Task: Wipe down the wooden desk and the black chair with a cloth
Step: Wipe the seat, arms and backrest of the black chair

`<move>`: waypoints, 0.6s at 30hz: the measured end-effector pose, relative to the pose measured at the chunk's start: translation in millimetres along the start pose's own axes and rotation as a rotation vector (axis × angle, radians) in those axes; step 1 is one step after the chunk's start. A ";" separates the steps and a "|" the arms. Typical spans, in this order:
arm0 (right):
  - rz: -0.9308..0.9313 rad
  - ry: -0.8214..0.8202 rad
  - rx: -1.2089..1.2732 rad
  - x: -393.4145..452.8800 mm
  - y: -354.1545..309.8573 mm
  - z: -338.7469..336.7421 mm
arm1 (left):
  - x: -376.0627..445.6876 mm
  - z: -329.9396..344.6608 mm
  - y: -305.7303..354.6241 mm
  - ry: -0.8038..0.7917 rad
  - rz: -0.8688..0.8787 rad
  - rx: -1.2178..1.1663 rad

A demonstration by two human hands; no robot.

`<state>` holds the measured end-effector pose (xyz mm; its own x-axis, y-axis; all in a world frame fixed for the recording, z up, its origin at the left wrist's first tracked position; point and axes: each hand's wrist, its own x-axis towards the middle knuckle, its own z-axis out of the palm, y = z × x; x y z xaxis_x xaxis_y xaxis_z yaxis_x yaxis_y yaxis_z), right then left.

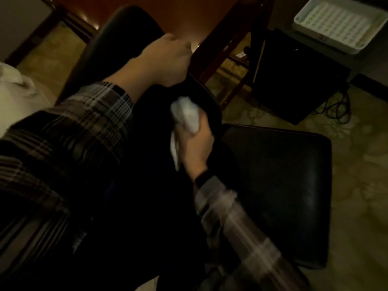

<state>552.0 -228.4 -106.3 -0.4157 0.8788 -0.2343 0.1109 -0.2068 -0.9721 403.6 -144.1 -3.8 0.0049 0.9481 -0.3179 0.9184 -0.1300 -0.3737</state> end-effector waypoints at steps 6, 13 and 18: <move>0.121 0.128 -0.039 66.0 -22.3 -12.5 | 3.7 -7.0 3.2 0.025 -0.032 -0.043; -0.070 -0.159 0.020 -73.5 2.3 -1.6 | -7.8 -0.4 6.8 -0.008 -0.102 -0.034; 0.228 0.096 0.005 54.7 9.3 -24.2 | -2.0 5.2 16.8 0.010 -0.145 0.048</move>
<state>552.1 -171.9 -128.0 -0.2928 0.8461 -0.4454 0.1875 -0.4059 -0.8945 417.0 -149.7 -13.9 -0.1226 0.9608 -0.2485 0.8896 -0.0046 -0.4566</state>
